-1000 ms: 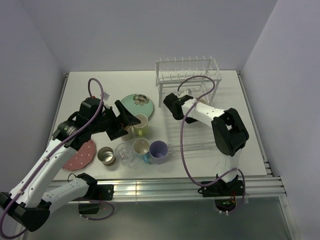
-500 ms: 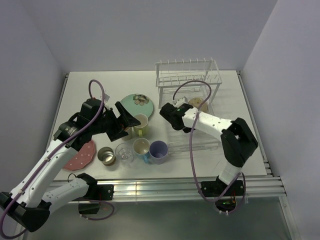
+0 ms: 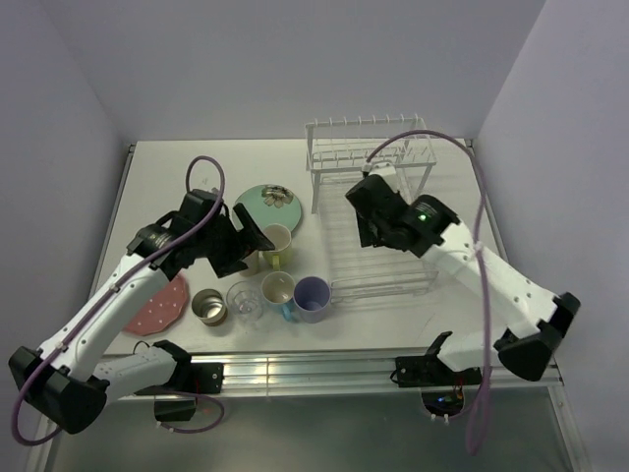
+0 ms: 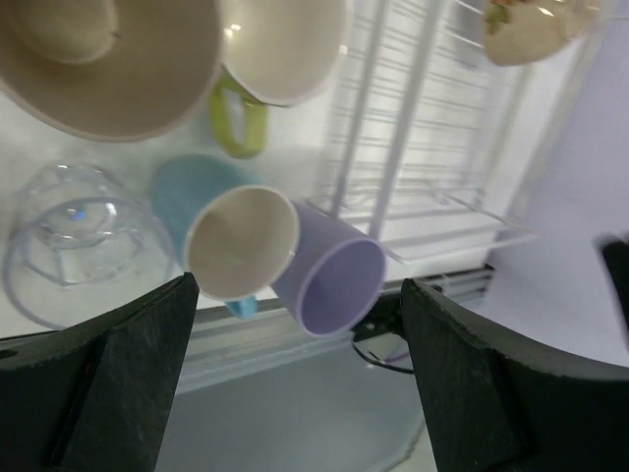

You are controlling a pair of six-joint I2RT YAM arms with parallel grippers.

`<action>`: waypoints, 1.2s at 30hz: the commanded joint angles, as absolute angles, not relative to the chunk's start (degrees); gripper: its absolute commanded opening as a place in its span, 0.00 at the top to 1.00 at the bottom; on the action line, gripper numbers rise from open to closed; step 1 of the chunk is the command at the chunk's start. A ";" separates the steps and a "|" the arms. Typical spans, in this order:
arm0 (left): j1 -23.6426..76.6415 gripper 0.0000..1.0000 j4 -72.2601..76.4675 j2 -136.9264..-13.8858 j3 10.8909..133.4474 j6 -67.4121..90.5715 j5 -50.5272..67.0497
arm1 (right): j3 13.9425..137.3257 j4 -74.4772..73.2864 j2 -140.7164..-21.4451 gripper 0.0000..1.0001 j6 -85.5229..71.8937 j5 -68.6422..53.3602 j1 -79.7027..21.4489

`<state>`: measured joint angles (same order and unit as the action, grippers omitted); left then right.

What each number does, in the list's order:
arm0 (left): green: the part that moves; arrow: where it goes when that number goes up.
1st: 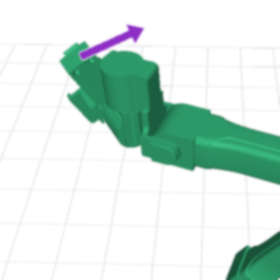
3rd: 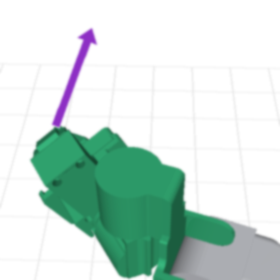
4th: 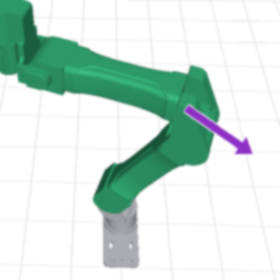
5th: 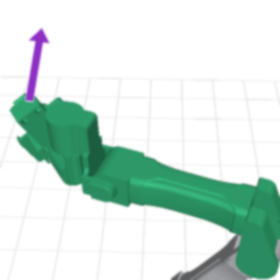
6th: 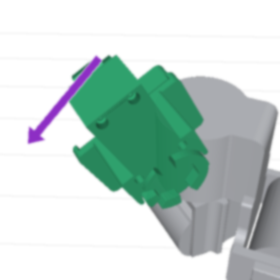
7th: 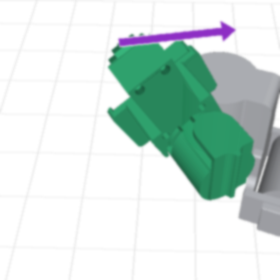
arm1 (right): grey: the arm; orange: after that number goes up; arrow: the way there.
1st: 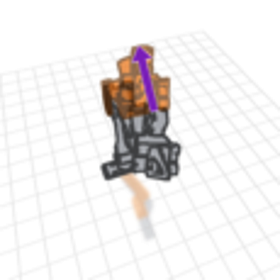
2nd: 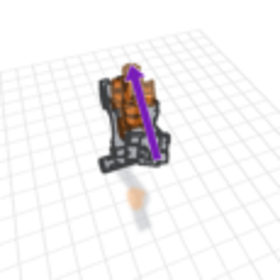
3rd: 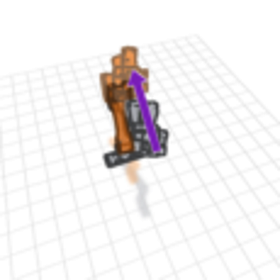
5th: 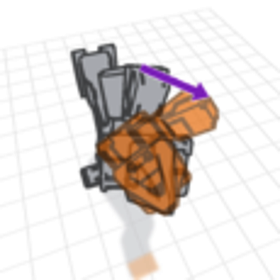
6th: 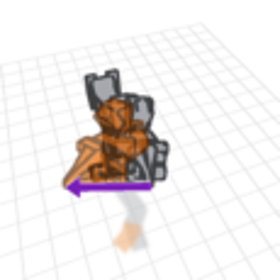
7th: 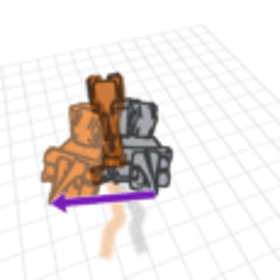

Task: Load the mixed dishes into the dish rack

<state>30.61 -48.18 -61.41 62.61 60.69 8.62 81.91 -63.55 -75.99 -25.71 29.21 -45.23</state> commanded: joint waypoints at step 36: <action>44.30 0.28 -57.31 -72.69 65.40 57.39 -6.15 | 90.36 -65.31 -59.06 0.15 -24.70 4.92 -26.54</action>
<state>43.68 -57.32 -74.61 64.93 56.69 -4.51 91.26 -67.16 -59.94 -26.46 7.22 -27.35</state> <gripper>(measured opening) 0.729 0.849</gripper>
